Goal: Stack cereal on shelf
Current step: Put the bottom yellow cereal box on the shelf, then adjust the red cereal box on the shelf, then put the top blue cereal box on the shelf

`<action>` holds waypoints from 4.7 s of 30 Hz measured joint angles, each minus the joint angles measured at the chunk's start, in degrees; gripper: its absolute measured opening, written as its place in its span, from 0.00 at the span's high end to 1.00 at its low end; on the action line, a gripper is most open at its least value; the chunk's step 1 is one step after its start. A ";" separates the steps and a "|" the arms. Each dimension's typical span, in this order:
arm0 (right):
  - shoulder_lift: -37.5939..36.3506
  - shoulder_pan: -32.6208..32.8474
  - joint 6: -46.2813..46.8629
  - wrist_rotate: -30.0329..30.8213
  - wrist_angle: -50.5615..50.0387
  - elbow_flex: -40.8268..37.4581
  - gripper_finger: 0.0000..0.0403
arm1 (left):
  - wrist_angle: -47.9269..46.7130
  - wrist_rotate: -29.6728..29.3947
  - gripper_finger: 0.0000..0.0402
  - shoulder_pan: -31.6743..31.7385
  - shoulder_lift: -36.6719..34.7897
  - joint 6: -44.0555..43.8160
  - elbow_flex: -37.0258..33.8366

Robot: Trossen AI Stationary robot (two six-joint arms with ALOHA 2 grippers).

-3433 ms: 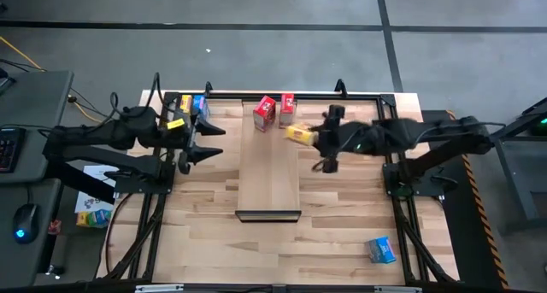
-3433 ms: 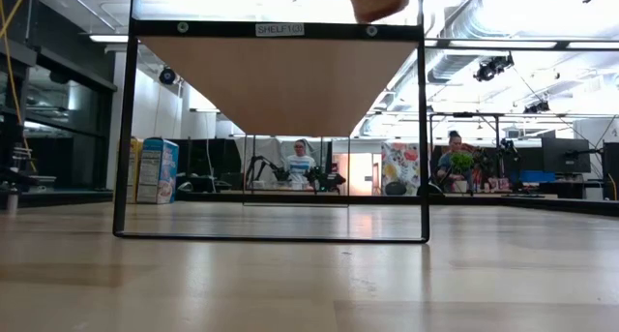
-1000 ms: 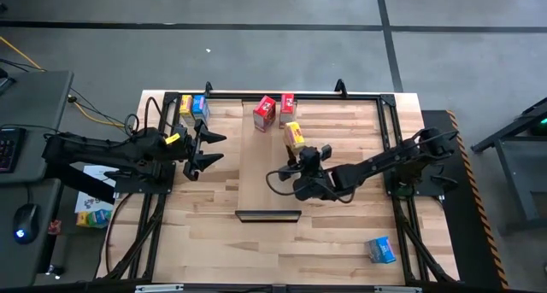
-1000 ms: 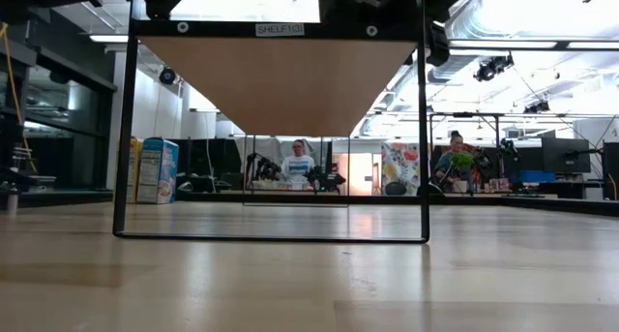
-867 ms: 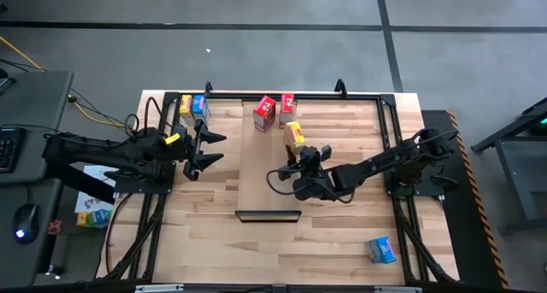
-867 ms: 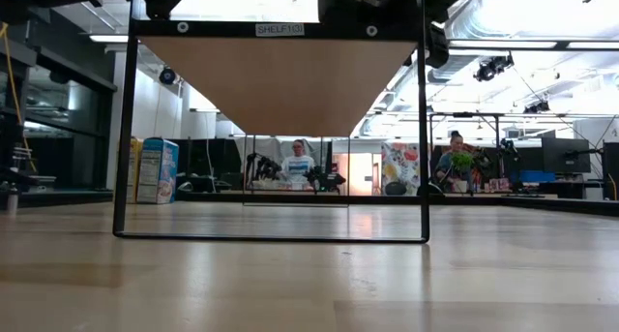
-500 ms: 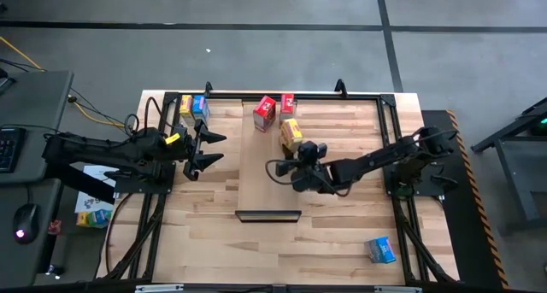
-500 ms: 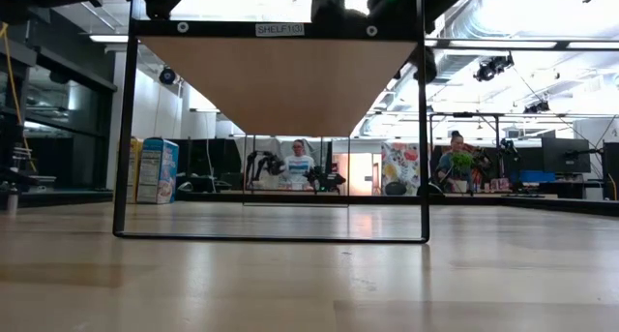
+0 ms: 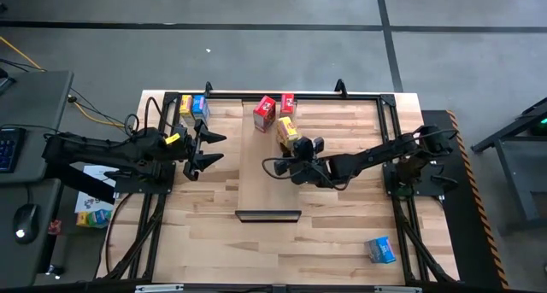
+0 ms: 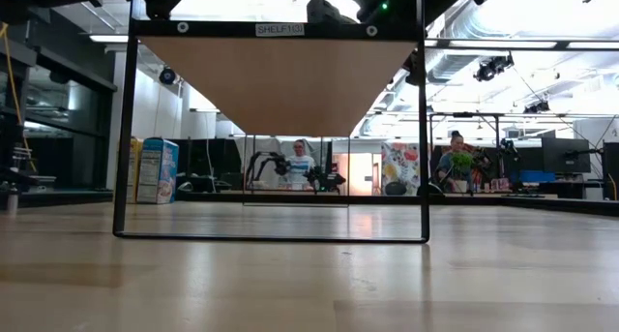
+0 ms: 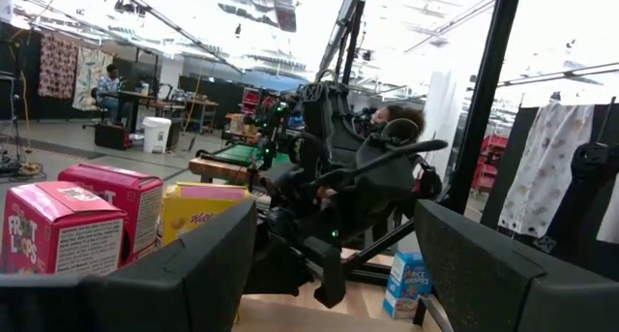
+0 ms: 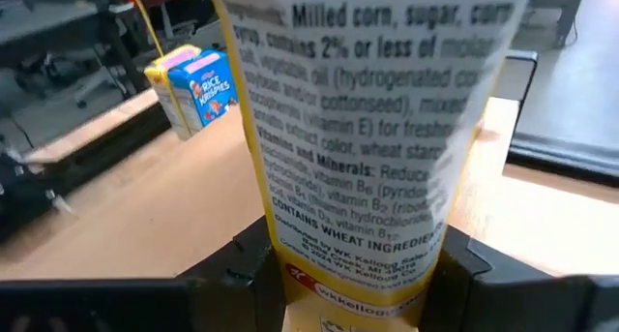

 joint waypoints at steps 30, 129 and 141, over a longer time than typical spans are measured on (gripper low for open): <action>-0.62 3.19 -4.44 3.89 0.04 0.83 0.41 | -0.09 0.37 0.33 -0.01 0.01 -0.53 -0.02; -20.52 9.94 -9.60 0.25 -25.99 0.79 0.40 | -4.38 -16.05 1.00 12.61 38.47 -3.23 13.66; -20.52 9.00 -7.39 1.65 -33.69 0.79 0.40 | -26.35 -22.17 1.00 12.67 7.60 2.56 11.57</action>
